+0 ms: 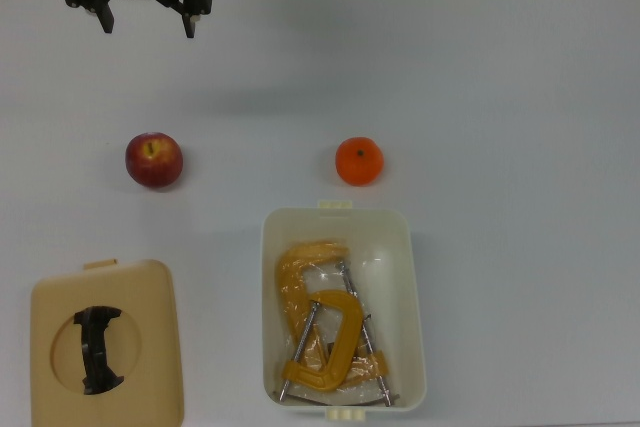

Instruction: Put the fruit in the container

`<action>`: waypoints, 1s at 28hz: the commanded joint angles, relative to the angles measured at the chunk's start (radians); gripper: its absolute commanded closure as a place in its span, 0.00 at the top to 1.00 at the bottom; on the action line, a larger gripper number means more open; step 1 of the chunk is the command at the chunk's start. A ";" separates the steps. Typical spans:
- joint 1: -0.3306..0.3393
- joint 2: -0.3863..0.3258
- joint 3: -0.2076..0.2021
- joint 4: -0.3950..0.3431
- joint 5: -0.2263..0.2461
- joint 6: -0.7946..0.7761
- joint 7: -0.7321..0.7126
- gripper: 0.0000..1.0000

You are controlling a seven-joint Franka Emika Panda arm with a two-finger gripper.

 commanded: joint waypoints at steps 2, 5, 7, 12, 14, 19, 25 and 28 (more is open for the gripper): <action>0.004 0.005 -0.026 -0.059 -0.011 0.106 -0.034 1.00; 0.007 0.005 -0.035 -0.111 -0.014 0.171 -0.042 1.00; 0.007 0.012 -0.035 -0.171 -0.031 0.247 -0.036 1.00; 0.009 0.047 -0.035 -0.250 -0.091 0.369 0.002 1.00; 0.012 0.059 -0.035 -0.266 -0.105 0.404 0.032 1.00; 0.020 0.104 -0.035 -0.299 -0.169 0.485 0.088 1.00; 0.023 0.170 -0.035 -0.299 -0.223 0.538 0.133 1.00; 0.024 0.199 -0.035 -0.300 -0.257 0.567 0.165 1.00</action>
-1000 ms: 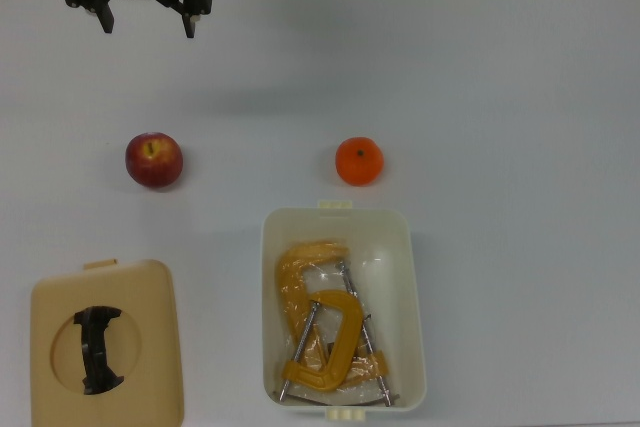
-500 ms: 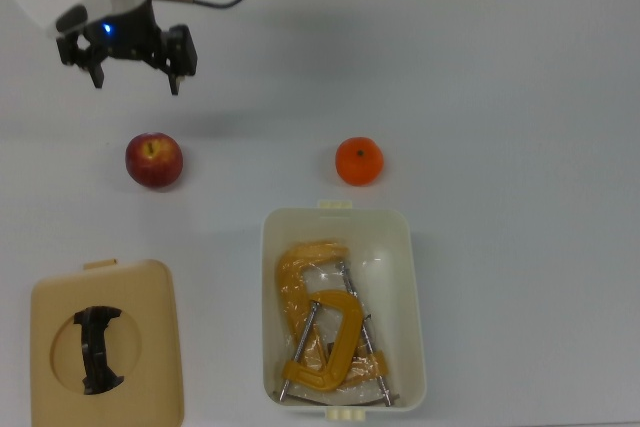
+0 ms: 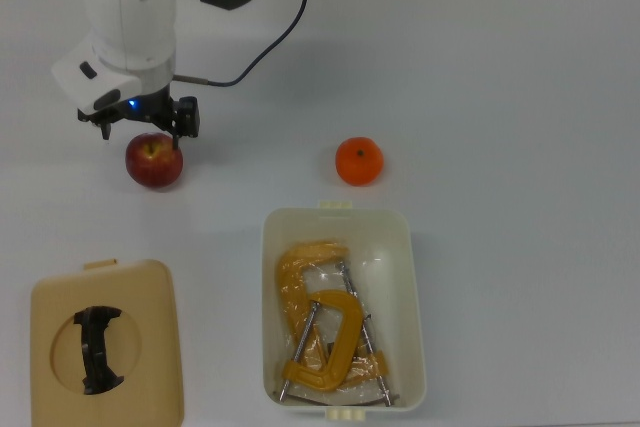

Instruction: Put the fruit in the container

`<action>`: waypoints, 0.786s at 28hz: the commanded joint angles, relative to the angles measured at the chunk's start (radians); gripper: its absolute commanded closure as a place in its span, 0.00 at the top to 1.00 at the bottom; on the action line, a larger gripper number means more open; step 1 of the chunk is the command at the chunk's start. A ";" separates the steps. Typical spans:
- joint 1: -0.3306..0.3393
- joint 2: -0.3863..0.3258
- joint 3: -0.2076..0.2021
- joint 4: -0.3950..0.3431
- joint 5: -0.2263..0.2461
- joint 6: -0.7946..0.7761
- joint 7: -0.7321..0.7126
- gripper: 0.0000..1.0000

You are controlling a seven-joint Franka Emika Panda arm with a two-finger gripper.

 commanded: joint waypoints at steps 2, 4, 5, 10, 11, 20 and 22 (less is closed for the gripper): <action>0.016 0.045 -0.012 -0.016 -0.070 0.067 0.075 1.00; 0.026 0.071 -0.012 -0.017 -0.097 0.084 0.100 1.00; 0.027 0.080 -0.012 -0.022 -0.108 0.088 0.112 1.00; 0.032 0.103 -0.010 -0.031 -0.162 0.111 0.175 1.00; 0.032 0.103 -0.010 -0.033 -0.165 0.113 0.180 1.00; 0.030 0.096 -0.009 -0.024 -0.150 0.113 0.201 0.00; 0.030 0.071 -0.009 -0.011 -0.131 0.111 0.235 0.00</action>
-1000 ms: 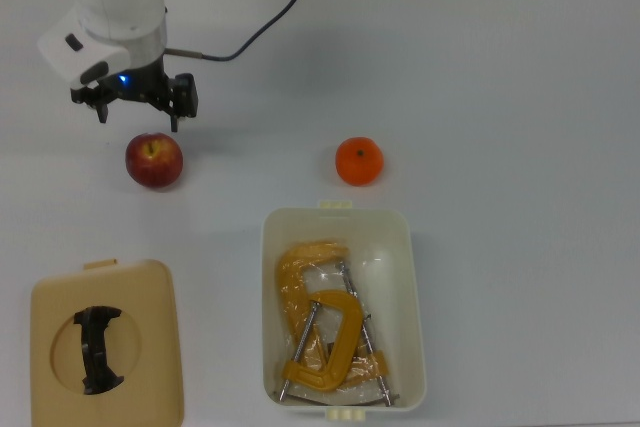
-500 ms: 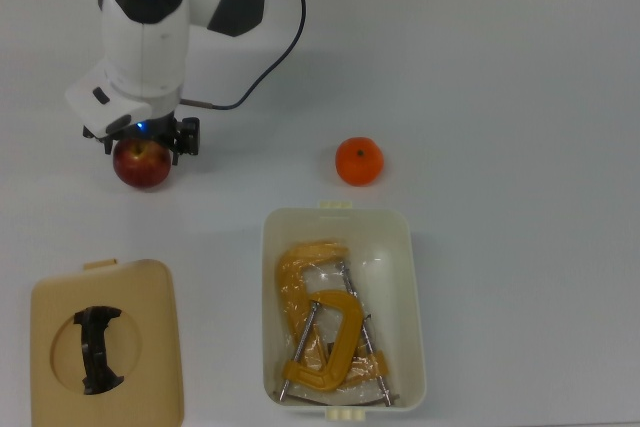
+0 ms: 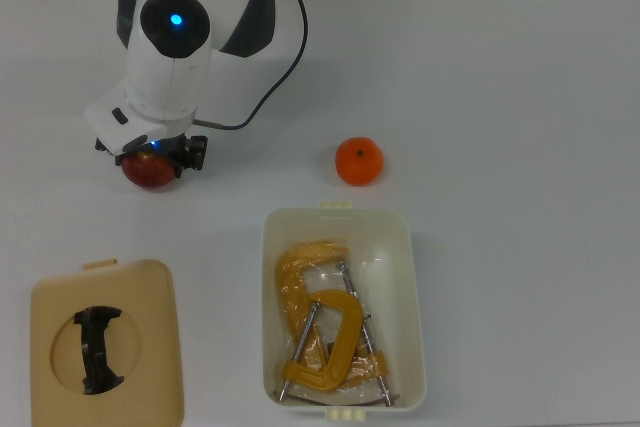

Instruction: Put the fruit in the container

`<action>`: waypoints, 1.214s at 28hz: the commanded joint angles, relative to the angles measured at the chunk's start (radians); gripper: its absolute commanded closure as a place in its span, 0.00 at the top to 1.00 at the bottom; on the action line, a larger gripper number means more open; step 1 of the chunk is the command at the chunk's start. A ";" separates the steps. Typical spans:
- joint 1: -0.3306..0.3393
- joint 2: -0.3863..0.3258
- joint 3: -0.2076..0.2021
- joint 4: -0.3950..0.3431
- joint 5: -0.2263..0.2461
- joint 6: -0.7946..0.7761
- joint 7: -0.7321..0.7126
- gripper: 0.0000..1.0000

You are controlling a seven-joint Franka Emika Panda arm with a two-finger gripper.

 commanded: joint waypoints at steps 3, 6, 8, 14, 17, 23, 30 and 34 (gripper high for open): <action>0.008 -0.082 -0.011 0.018 0.076 0.016 0.069 0.00; 0.010 -0.117 -0.012 0.060 0.198 0.006 0.069 0.00; 0.011 -0.117 -0.012 0.098 0.241 -0.007 0.072 0.00; 0.079 -0.116 -0.012 0.189 0.349 -0.012 0.208 0.00; 0.117 -0.110 -0.012 0.199 0.346 -0.006 0.280 0.00; 0.201 -0.079 -0.012 0.201 0.335 0.146 0.443 0.00; 0.264 -0.009 -0.014 0.236 0.218 0.259 0.646 0.03; 0.272 0.008 -0.014 0.236 0.162 0.259 0.705 1.00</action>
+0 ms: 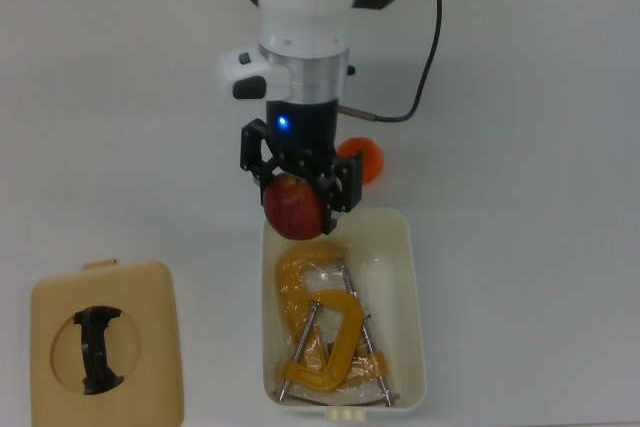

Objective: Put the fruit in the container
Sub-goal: 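Carry the apple over the white container and release it inside, then move the open gripper down to the orange tangerine and grasp it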

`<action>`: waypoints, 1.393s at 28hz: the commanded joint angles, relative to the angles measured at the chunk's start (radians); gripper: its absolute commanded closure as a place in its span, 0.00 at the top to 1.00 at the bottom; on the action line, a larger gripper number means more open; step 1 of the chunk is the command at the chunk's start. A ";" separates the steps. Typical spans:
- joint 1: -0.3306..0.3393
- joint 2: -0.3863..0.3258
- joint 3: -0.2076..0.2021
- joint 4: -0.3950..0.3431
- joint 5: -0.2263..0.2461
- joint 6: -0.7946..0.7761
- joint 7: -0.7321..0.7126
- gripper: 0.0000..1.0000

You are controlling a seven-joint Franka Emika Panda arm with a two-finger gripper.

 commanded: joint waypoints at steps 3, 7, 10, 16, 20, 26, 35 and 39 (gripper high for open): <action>0.016 0.035 -0.017 0.033 -0.074 0.012 0.106 1.00; 0.016 0.028 -0.017 0.038 -0.079 0.009 0.095 1.00; 0.016 0.017 -0.015 0.033 -0.079 -0.006 0.080 1.00; 0.021 -0.032 0.009 0.024 -0.033 -0.245 -0.127 1.00; 0.024 -0.060 0.031 0.018 0.090 -0.429 -0.363 1.00; 0.082 -0.084 0.029 -0.025 0.116 -0.509 -0.431 1.00; 0.165 -0.084 0.031 -0.164 0.080 -0.391 -0.379 1.00; 0.168 -0.081 0.032 -0.206 0.038 -0.354 -0.353 1.00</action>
